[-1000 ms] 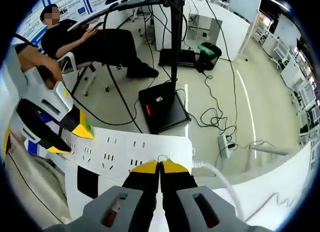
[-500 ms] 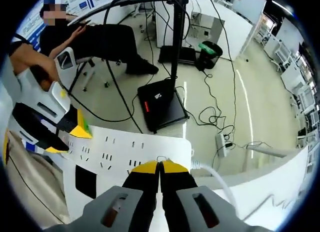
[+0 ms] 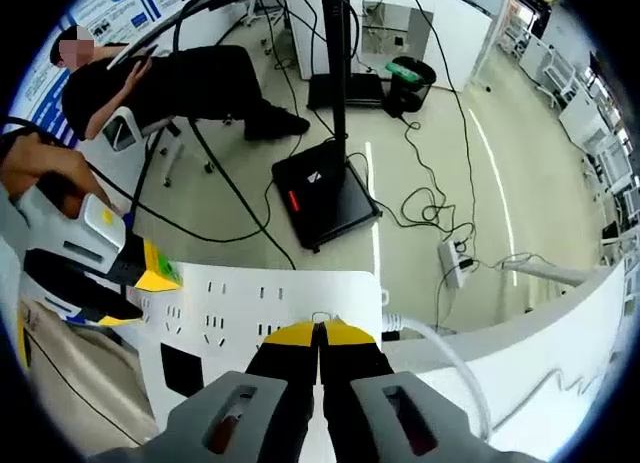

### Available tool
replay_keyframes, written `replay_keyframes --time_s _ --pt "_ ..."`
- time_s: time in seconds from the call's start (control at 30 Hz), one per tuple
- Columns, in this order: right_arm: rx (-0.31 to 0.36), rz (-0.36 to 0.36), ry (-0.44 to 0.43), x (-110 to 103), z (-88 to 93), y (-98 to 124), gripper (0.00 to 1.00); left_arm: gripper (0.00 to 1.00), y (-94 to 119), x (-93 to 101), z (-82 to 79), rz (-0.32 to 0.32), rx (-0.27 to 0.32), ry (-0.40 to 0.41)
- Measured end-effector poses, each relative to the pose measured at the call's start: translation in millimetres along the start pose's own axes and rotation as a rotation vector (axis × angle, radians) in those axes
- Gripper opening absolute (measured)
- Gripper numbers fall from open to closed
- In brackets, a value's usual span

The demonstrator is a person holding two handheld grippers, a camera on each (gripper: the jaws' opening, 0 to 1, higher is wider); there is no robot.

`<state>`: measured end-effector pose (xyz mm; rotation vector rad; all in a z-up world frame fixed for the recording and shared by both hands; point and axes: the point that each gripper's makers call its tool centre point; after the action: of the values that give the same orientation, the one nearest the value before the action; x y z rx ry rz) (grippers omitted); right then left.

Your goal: Pick up the power strip scattered on the table, fix it on the side mounting bracket of the table, and press the switch

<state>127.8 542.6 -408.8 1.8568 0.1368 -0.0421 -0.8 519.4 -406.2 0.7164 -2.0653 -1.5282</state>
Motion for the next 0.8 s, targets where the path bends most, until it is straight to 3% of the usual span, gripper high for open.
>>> replay_keyframes --time_s 0.23,0.43,0.57,0.8 --pt "0.008 0.002 -0.004 1.0 -2.1 1.4 0.00 0.41 0.1 -0.4 -0.4 0.000 -0.002 -0.002" --pt "-0.005 0.018 0.055 8.0 -10.7 4.4 0.00 0.41 0.3 -0.6 -0.5 0.004 0.013 -0.007" --pt "-0.020 0.008 0.074 4.5 -4.4 4.3 0.00 0.41 -0.1 -0.2 -0.9 0.004 0.007 -0.009" --pt "0.055 -0.003 0.070 -5.8 -8.2 18.2 0.00 0.41 -0.4 0.2 -0.9 0.002 -0.012 -0.010"
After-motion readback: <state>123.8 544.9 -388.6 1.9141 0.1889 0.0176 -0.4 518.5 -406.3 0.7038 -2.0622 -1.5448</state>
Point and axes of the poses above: the point that each gripper's makers call its tool centre point, and the gripper's own axes: y roughly backward along the fingers, x roughly to its right, z roughly out of its underside, and after that the axes turned 2 degrees about x, right-handed
